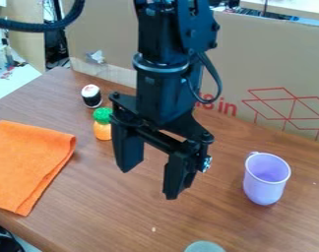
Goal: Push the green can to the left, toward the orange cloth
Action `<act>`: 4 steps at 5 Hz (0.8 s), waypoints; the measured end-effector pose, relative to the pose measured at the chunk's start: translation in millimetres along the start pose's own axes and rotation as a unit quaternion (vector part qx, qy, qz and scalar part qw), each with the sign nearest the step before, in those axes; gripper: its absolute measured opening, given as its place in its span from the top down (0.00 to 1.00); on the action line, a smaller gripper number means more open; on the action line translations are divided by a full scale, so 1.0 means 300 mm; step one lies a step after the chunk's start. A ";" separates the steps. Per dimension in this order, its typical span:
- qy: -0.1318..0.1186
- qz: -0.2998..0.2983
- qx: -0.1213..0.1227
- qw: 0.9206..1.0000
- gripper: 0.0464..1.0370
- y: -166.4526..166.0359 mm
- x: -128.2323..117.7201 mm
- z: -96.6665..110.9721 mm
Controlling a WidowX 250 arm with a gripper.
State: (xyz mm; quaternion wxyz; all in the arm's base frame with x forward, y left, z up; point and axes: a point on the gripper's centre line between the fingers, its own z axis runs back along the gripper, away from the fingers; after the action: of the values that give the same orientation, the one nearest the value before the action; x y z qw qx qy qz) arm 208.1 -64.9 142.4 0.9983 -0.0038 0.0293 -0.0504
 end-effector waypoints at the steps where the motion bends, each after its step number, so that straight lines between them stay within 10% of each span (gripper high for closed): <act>1: 0.010 0.002 0.003 1.000 0.04 0.002 -0.004 -0.017; 4: -0.066 -0.044 0.010 0.997 0.04 -0.215 0.067 -0.007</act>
State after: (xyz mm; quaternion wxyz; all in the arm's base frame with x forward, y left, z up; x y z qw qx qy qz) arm 221.4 -131.1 139.9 0.9948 0.0018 -0.0370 -0.0945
